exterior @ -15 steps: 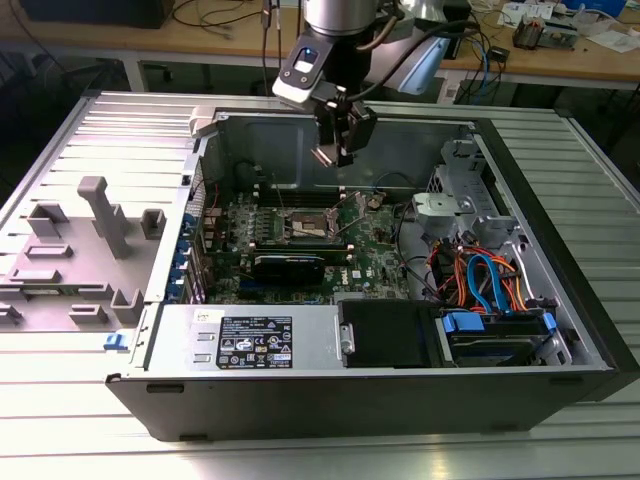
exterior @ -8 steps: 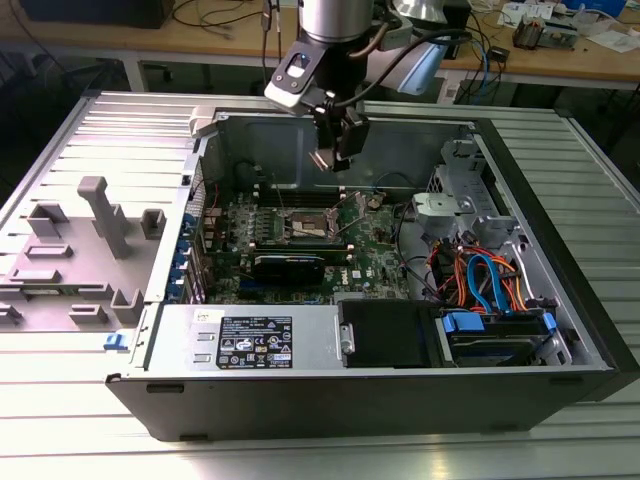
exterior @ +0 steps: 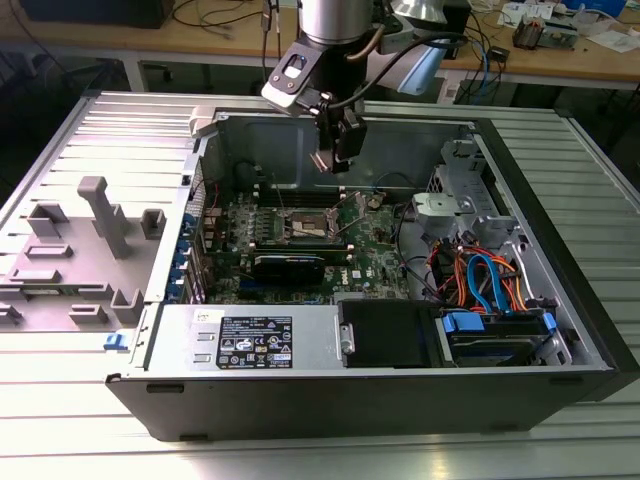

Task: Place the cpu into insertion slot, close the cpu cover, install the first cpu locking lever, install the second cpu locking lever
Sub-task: 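Place the cpu into insertion slot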

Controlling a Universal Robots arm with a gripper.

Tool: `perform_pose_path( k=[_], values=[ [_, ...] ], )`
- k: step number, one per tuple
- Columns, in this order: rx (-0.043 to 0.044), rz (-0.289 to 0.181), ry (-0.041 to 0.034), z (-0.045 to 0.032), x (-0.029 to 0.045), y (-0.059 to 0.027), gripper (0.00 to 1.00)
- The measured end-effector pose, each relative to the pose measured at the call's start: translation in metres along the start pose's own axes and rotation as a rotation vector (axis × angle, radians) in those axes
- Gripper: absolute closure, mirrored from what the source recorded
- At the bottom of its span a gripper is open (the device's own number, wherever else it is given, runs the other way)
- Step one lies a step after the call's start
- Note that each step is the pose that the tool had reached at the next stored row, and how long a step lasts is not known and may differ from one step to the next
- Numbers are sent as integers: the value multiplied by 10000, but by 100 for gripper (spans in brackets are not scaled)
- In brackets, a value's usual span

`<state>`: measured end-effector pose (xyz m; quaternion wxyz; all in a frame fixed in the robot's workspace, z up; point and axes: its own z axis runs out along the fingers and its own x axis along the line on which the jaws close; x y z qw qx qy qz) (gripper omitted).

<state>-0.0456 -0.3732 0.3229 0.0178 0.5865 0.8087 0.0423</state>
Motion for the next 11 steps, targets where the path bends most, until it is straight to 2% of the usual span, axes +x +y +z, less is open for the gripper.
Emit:
perform_pose_path(
  k=[11],
  values=[
    [0, 8, 0, 0, 0, 0, 46]
  ],
)
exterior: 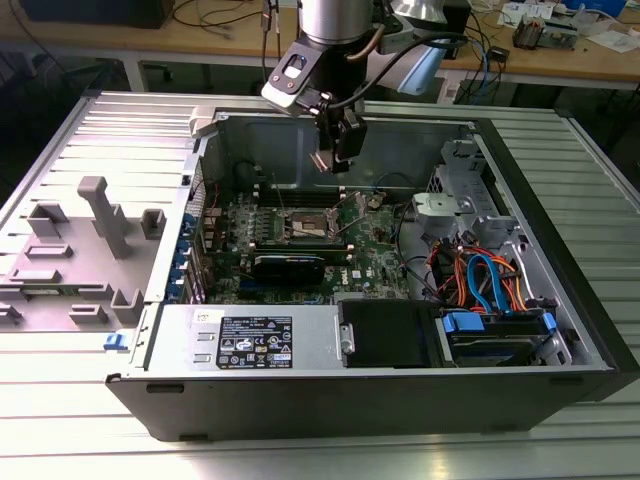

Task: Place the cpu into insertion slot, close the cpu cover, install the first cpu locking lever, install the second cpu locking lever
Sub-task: 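Place the cpu into insertion slot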

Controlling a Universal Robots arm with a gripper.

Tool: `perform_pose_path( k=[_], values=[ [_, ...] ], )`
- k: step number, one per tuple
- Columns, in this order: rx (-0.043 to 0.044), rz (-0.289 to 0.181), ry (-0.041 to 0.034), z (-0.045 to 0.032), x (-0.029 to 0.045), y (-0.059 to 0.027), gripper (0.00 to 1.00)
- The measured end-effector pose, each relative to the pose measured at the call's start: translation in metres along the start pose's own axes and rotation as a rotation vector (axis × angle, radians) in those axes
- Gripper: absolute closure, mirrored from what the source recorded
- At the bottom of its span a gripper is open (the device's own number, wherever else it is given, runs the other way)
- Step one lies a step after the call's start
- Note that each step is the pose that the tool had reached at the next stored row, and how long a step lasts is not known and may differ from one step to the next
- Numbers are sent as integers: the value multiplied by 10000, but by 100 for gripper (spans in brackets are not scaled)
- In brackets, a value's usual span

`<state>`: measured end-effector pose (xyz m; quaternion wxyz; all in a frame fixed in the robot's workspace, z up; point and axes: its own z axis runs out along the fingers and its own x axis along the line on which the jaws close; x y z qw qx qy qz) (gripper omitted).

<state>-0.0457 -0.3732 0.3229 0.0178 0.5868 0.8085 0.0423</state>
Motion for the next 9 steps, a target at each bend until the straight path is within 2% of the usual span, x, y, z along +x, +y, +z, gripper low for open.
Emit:
perform_pose_path(
  k=[5, 9],
  values=[
    [-4, 86, -6, 8, 3, -10, 46],
    [-15, 657, -58, 28, 3, -15, 46]
  ],
)
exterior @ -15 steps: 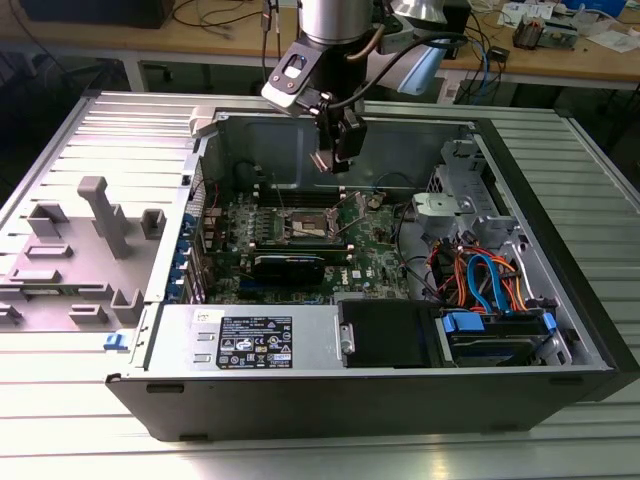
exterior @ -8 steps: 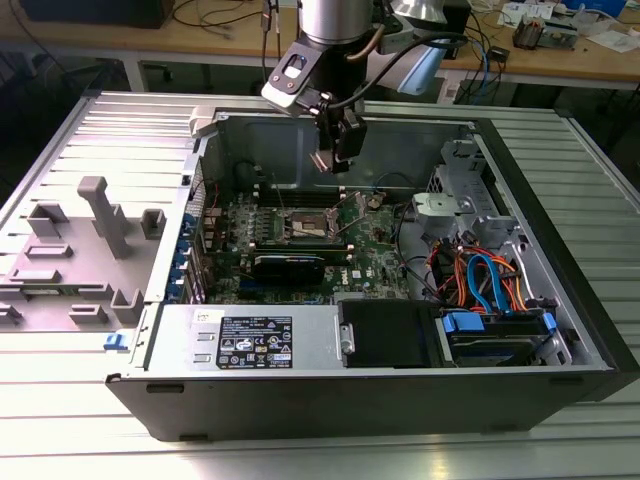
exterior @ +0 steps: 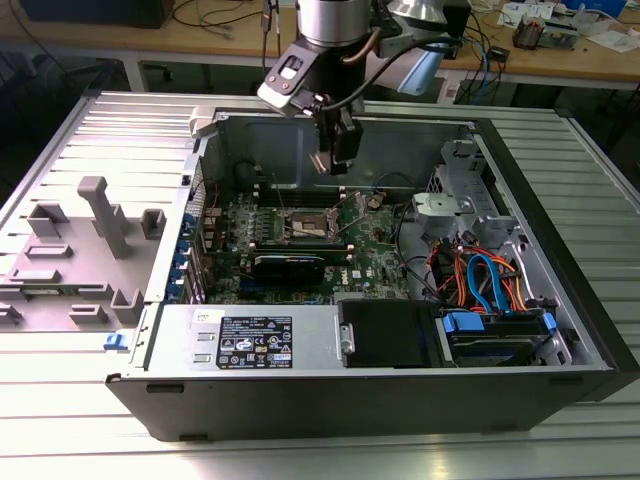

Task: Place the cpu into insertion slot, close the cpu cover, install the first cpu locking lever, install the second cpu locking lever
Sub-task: 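Place the cpu into insertion slot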

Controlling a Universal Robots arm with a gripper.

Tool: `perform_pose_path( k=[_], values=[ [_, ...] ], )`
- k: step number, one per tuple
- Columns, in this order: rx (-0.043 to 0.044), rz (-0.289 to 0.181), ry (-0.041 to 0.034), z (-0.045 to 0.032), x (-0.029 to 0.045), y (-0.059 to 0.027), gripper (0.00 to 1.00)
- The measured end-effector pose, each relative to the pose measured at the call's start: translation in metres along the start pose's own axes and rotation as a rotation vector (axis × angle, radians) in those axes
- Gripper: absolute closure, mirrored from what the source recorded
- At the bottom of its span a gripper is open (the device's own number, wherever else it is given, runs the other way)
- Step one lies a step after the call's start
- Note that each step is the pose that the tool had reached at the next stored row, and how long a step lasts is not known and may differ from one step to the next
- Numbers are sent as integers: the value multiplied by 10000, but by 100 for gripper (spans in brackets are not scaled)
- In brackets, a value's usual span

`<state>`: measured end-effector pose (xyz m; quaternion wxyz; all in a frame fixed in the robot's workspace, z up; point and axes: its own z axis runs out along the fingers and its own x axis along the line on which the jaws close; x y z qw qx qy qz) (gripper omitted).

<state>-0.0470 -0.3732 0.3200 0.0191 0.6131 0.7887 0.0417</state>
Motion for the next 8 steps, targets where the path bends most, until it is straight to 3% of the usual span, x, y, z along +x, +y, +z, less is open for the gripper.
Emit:
perform_pose_path(
  k=[2, 8],
  values=[
    [-3, 198, -17, 9, 0, -1, 46],
    [-4, 212, -20, 13, 0, -2, 46]
  ],
)
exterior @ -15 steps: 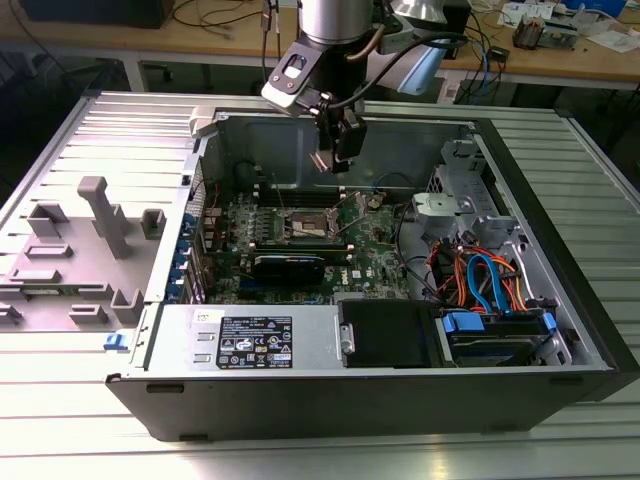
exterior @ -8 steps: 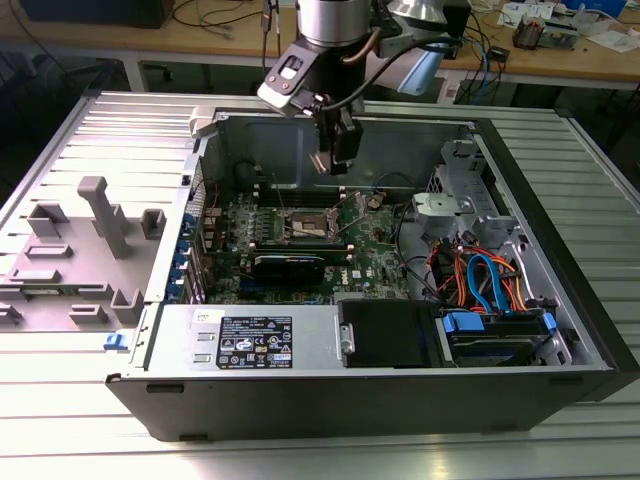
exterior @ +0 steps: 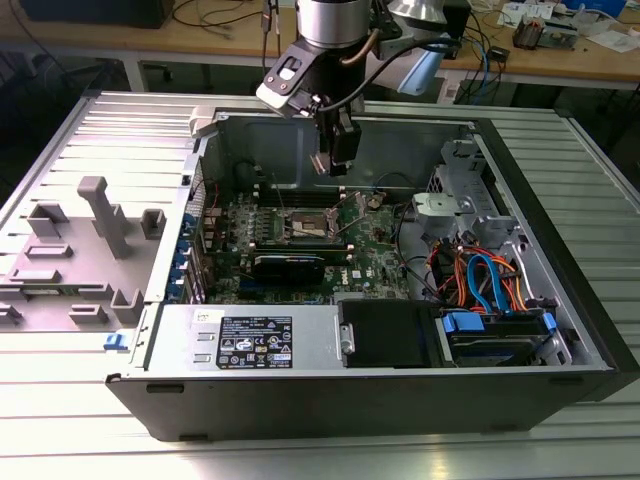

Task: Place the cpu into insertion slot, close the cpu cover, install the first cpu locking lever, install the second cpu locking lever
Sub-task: 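Place the cpu into insertion slot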

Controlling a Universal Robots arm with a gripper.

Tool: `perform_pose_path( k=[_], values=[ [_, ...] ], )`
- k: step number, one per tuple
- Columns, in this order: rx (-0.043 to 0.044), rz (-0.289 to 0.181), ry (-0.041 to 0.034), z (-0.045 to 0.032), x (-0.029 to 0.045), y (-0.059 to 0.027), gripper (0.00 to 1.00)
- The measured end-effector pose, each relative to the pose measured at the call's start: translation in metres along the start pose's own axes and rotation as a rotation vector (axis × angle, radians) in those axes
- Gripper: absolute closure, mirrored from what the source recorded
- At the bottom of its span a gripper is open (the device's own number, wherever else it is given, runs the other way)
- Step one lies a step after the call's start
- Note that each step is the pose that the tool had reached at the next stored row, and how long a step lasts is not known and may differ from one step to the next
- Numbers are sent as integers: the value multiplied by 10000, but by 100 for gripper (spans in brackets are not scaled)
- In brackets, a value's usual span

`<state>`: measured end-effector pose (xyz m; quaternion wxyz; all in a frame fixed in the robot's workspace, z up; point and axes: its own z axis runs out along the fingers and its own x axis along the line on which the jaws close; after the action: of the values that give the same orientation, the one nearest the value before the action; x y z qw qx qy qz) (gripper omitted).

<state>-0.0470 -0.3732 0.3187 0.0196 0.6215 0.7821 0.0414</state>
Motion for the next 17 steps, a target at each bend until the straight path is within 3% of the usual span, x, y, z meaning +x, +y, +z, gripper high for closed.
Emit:
perform_pose_path(
  k=[11, 17],
  values=[
    [-1, 30, -3, 2, 1, -5, 46],
    [-8, 423, -38, 10, 5, -18, 46]
  ],
)
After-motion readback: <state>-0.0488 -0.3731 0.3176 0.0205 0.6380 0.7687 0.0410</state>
